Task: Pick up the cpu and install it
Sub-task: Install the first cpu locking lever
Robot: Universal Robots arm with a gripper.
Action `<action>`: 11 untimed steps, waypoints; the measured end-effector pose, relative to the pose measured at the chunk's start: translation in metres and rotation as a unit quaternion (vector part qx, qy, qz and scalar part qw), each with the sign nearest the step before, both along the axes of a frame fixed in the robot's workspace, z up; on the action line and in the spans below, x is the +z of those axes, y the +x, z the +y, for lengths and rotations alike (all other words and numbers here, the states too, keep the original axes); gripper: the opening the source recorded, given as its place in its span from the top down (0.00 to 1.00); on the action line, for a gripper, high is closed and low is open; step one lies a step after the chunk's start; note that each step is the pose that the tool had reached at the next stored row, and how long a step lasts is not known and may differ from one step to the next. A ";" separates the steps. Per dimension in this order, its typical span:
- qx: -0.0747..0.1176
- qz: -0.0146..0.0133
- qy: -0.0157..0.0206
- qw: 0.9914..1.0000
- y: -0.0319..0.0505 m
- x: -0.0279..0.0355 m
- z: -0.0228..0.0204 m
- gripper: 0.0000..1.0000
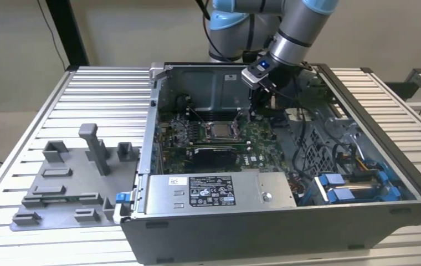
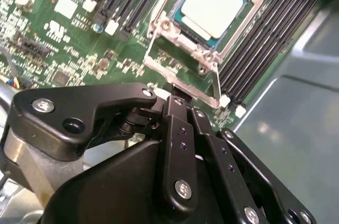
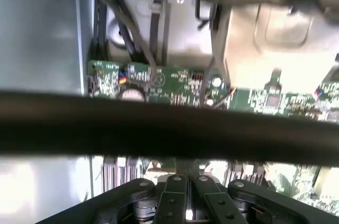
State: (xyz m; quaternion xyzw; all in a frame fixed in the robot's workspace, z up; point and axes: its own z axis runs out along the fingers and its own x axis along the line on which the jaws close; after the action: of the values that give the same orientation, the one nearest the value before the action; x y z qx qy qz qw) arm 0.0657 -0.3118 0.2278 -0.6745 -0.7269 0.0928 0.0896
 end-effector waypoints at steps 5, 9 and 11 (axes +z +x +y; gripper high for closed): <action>0.000 0.001 0.000 1.000 -0.0136 0.0000 -0.0001 1.00; 0.000 0.001 0.000 1.000 -0.0252 0.0000 -0.0002 1.00; 0.000 0.002 0.000 1.000 -0.0307 0.0000 -0.0002 1.00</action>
State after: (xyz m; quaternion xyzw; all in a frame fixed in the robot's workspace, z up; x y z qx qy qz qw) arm 0.0350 -0.3120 0.2278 -0.6744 -0.7267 0.0940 0.0909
